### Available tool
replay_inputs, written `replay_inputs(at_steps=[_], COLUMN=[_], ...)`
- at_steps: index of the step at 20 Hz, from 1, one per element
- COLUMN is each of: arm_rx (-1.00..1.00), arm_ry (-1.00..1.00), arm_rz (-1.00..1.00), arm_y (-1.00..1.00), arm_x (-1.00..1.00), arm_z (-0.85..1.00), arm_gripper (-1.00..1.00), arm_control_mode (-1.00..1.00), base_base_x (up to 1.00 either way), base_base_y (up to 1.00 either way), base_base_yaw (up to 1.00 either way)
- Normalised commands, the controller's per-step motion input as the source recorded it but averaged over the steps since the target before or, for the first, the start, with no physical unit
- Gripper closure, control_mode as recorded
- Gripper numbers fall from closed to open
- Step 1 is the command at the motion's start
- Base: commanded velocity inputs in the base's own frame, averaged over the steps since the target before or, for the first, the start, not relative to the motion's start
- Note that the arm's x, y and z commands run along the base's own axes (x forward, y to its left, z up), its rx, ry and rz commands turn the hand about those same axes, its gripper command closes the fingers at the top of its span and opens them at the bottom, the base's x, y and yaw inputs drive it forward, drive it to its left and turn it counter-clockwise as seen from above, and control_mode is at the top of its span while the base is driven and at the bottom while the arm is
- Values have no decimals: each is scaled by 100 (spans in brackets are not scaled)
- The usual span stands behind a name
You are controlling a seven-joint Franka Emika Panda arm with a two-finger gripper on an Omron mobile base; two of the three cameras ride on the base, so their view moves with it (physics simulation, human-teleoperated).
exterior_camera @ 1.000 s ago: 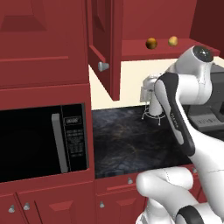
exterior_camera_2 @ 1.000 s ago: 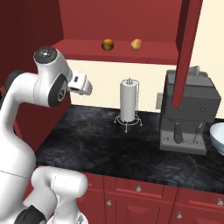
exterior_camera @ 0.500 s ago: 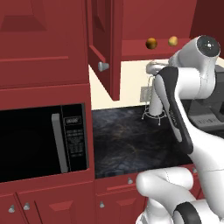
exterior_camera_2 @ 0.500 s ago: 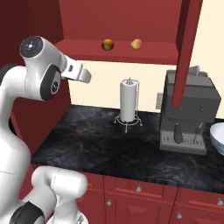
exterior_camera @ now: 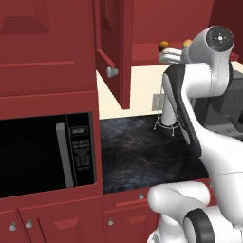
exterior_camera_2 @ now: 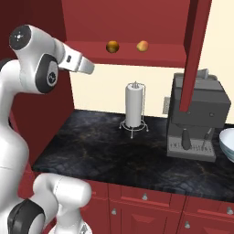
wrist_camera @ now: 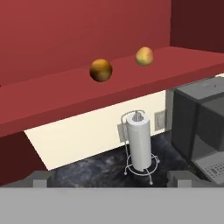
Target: Pick the mangos from the cabinet and place them in one bowl. Pick the squash from the sink and place it in the other bowl.
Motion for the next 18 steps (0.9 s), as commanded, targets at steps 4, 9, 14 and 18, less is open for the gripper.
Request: replay_inputs(at_steps=[4, 9, 14, 18], arm_rx=[8, 9, 7, 0], arm_ry=[-2, -1, 0, 3], arm_rz=[-10, -7, -5, 0], arm_y=[-10, -9, -5, 0], arm_x=[29, 35, 43, 41], arm_z=[37, 39, 27, 0], arm_gripper=[-100, -100, -100, -100], arm_control_mode=[-100, -100, -100, -100], base_base_x=[0, 0, 0, 0], base_base_y=[0, 0, 0, 0], base_base_yaw=[0, 0, 0, 0])
